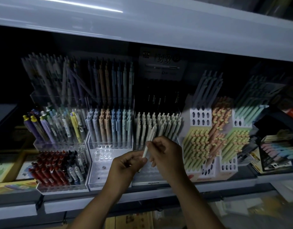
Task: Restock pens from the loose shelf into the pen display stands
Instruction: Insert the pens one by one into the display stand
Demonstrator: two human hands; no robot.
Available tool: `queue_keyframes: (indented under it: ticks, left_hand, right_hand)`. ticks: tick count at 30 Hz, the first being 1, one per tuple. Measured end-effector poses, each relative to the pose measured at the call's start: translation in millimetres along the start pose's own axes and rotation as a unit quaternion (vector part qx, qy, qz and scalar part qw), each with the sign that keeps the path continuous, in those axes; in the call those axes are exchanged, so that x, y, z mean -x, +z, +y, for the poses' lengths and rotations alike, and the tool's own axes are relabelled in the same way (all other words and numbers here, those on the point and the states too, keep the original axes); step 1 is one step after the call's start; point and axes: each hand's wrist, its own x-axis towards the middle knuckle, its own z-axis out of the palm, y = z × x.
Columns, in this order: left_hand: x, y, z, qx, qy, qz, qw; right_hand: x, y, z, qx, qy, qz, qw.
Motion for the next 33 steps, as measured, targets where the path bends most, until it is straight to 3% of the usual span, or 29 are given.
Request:
queue_keyframes:
  ticks: [9, 16, 22, 33]
  left_hand:
    - [-9, -7, -15, -0.016, -0.019, 0.042, 0.999]
    - [-4, -17, -18, -0.192, 0.048, 0.024, 0.98]
    - [-4, -27, -13, -0.37, 0.13, 0.008, 0.92]
    - [-9, -23, 3, -0.416, 0.16, 0.01, 0.895]
  right_hand:
    - [-24, -33, 24, -0.021, -0.07, 0.179, 0.981]
    - [-36, -28, 39, 0.093, -0.089, 0.171, 0.977]
    - [-36, -17, 56, 0.158, -0.069, 0.123, 0.977]
    - [-35, -18, 51, 0.155, -0.041, 0.126, 0.979]
